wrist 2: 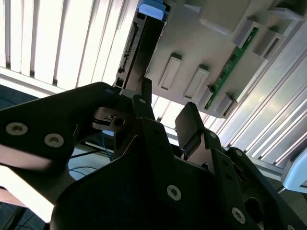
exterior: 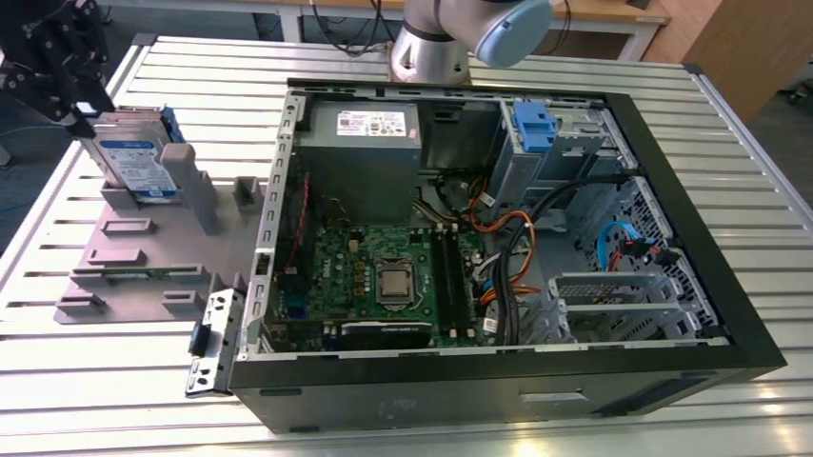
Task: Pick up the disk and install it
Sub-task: 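Pick up the disk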
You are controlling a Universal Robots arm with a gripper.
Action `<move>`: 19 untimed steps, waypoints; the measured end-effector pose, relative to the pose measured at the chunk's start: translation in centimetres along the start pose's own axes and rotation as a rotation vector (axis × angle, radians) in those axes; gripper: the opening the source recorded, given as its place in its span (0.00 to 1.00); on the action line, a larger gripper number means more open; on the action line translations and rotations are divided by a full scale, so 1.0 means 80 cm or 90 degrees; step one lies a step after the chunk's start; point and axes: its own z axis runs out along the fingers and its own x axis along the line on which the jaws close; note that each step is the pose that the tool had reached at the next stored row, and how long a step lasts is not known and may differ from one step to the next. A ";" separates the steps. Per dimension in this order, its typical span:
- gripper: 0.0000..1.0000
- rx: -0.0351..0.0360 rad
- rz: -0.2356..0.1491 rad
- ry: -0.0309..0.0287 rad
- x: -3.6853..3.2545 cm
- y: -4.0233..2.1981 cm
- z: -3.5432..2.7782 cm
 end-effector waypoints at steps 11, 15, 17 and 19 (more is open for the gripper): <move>0.47 -0.0009 -0.015 -0.0020 -0.0110 0.0026 0.0048; 0.47 -0.0016 -0.031 -0.0017 -0.0138 0.0030 0.0063; 0.47 -0.0018 -0.034 -0.0026 -0.0164 0.0037 0.0073; 0.47 -0.0019 -0.035 -0.0045 -0.0190 0.0050 0.0086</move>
